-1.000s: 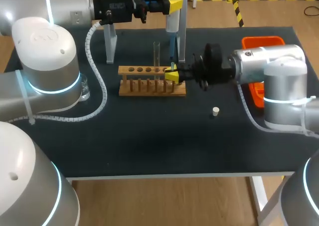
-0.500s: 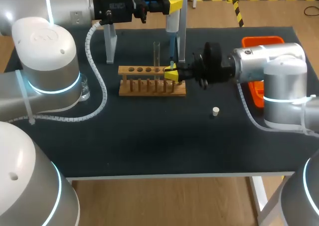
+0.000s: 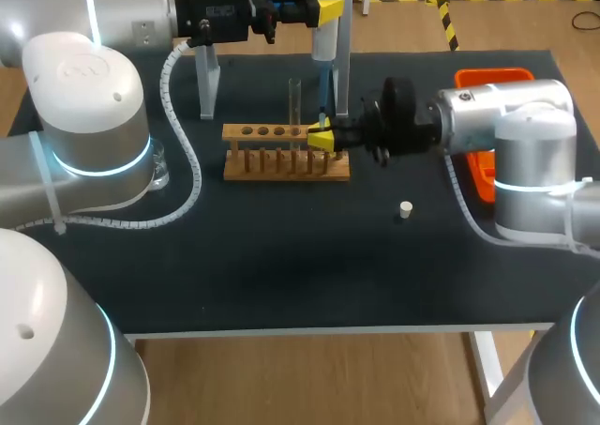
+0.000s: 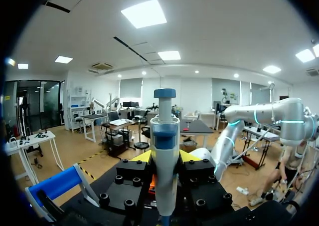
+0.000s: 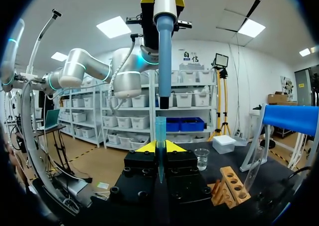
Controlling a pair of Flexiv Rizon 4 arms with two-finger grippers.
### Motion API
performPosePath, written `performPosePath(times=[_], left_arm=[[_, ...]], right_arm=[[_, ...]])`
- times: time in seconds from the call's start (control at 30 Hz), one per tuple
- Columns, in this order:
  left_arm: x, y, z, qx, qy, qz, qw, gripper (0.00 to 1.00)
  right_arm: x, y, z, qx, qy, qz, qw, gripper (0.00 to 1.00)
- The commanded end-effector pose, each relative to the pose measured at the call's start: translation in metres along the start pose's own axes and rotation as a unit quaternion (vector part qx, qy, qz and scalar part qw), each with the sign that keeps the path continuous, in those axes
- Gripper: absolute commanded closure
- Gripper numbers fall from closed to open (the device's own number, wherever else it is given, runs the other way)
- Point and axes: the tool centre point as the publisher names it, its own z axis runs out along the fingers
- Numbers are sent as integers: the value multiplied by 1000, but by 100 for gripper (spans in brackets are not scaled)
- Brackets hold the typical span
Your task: Invert the test tube, pick up the pipette, mount the tip to pipette, aspirate from beaker and dispense into the tube, eject the tip, return the pipette, and cap with the stopper.
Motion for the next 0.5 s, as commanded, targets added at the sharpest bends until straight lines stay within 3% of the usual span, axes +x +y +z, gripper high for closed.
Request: performPosePath(times=[0.03,0.5], left_arm=[[0,-1,1,-1,-1,0,1000,100],[0,-1,1,-1,-1,0,1000,100]], right_arm=[[0,2,0,1,0,0,1000,100],[0,6,-1,-2,-1,-1,1000,100]])
